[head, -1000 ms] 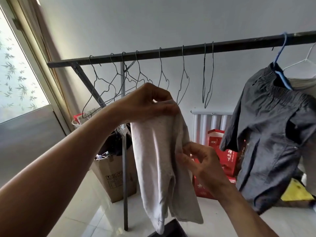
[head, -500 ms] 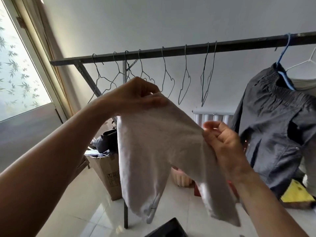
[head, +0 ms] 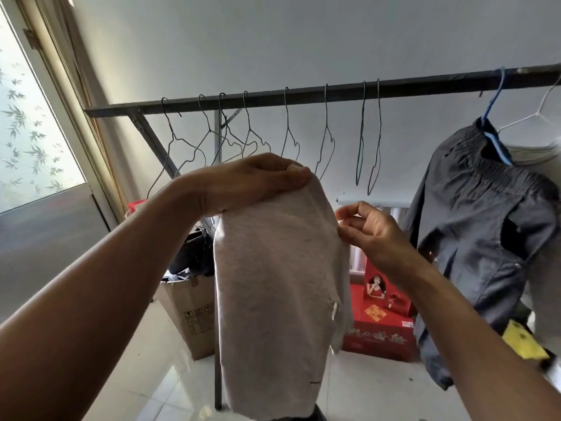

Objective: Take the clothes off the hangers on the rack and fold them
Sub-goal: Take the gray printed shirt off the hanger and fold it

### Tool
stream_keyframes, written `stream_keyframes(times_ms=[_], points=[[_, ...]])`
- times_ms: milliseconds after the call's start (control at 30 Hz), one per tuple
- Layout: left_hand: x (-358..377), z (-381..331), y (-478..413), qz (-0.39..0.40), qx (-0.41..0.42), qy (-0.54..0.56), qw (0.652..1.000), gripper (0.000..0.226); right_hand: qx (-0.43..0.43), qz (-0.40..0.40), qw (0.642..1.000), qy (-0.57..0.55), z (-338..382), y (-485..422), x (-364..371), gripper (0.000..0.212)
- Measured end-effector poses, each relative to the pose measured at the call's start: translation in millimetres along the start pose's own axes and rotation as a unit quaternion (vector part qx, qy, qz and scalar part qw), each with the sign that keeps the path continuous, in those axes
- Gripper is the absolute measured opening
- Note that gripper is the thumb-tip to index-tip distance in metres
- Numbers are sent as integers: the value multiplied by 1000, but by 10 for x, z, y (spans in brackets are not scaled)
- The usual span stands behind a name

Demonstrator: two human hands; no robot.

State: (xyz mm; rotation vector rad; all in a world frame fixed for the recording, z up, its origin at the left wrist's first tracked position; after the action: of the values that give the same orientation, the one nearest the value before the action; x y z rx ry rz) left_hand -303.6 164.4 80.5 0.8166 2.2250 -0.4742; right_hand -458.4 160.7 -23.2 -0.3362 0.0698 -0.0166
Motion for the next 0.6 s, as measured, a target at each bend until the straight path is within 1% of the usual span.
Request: stream_keyframes(times_ms=[167,233,267,300,333,367,433,467,533,567,600], points=[[-24,97,-2,-50,-38,85,994,35,-17,12,999,25,50,-77,205,13],[-45,140,12,-68,-46,125,989,34,-16,11,999,36,32,-80,273,19],[-57,159,20,-76,-49,141,986,35,-15,-2,999,46,34,-67,272,19],[-73,173,27,-86,-49,151,984,35,-18,-28,998,56,60,-45,239,15],[-90,187,40,-99,-50,158,981,32,-20,-54,997,51,90,-10,205,5],[-107,202,51,-113,-53,163,979,28,-16,-75,997,28,103,36,167,9],[-153,249,68,-141,-62,179,972,24,7,-88,996,-34,105,135,153,43],[-171,258,71,-149,-62,186,969,25,3,-82,996,-21,128,175,157,58],[-181,264,68,-149,-59,194,968,30,-47,-83,992,83,252,262,176,79],[-187,261,64,-149,-57,193,968,34,-77,-102,982,138,331,315,165,85],[-189,248,61,-150,-55,190,969,35,-97,-130,972,168,390,368,141,85]])
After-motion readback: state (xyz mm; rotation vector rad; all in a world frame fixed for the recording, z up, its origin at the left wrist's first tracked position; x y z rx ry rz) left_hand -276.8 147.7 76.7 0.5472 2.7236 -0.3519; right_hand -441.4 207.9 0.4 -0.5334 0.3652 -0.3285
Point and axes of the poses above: each hand's wrist, its own y-axis away from the middle knuckle, its own x-axis out of the palm, z = x × y, the point moved 9 cm from there along -y, towards the middle knuckle, and after that the axes turned 4 degrees about -y, right-handed, at the moved point
